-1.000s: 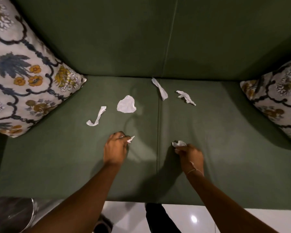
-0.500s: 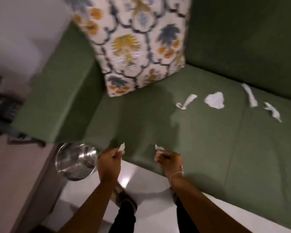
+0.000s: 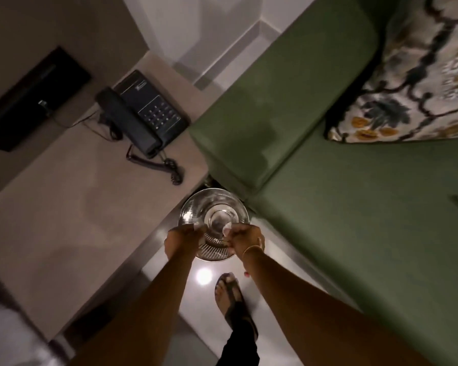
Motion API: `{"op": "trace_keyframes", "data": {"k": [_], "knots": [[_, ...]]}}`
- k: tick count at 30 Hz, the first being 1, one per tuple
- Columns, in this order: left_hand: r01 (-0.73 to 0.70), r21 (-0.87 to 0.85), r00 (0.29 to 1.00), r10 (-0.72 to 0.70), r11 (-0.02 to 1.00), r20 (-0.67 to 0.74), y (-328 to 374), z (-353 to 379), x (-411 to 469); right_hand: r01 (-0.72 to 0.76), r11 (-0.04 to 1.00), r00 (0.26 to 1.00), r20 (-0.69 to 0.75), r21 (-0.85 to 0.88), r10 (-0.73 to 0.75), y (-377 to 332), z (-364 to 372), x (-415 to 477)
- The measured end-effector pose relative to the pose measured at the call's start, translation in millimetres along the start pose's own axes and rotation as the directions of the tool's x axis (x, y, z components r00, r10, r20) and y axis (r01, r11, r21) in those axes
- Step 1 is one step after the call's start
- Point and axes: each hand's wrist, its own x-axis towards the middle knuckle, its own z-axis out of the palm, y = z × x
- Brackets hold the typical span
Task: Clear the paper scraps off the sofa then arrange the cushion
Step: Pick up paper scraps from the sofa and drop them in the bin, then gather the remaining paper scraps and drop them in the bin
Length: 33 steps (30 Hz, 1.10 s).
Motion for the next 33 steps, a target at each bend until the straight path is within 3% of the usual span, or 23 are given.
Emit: {"op": "trace_keyframes", "data": {"k": [3,5,10,15,18,22,25,30,33], "knots": [[-0.025,0.184,1.000,0.028,0.983,-0.012,0.2,-0.7,9.0,0.037,0.971,0.993,0.116,-0.238,-0.010,3.3,5.1,14.3],[-0.060,0.301,0.998,0.064,0.952,-0.004,-0.5,-1.9,6.2,0.065,0.954,0.983,0.184,-0.292,-0.011,3.8,3.1,17.9],[-0.207,0.471,0.975,0.218,0.858,0.031,8.3,-11.4,-21.4,0.110,0.950,0.978,0.200,-0.293,-0.052,-2.8,-26.2,-1.2],[-0.341,0.629,0.929,0.351,0.699,0.115,48.0,-6.1,-83.3,0.010,0.994,0.977,0.212,-0.111,0.013,-28.9,-91.2,-49.2],[-0.415,0.667,0.897,0.402,0.619,0.184,86.6,13.3,-129.9,0.020,0.998,0.980,0.199,-0.060,-0.008,-41.4,-159.5,-72.1],[-0.455,0.684,0.873,0.439,0.571,0.214,135.2,64.4,-192.2,0.129,0.969,0.984,0.149,-0.209,-0.099,-47.2,-265.7,-86.5],[-0.556,0.676,0.804,0.518,0.483,0.291,164.5,124.2,-239.3,0.152,0.956,0.988,0.071,-0.252,-0.138,-41.8,-352.1,-89.0],[-0.640,0.606,0.752,0.545,0.473,0.370,204.1,244.5,-305.9,0.123,0.958,0.988,-0.060,-0.261,-0.143,-20.1,-502.5,-95.8],[-0.713,0.570,0.683,0.591,0.409,0.429,221.7,314.9,-333.4,0.123,0.952,0.965,-0.189,-0.281,-0.180,-0.9,-590.1,-86.1]]}}
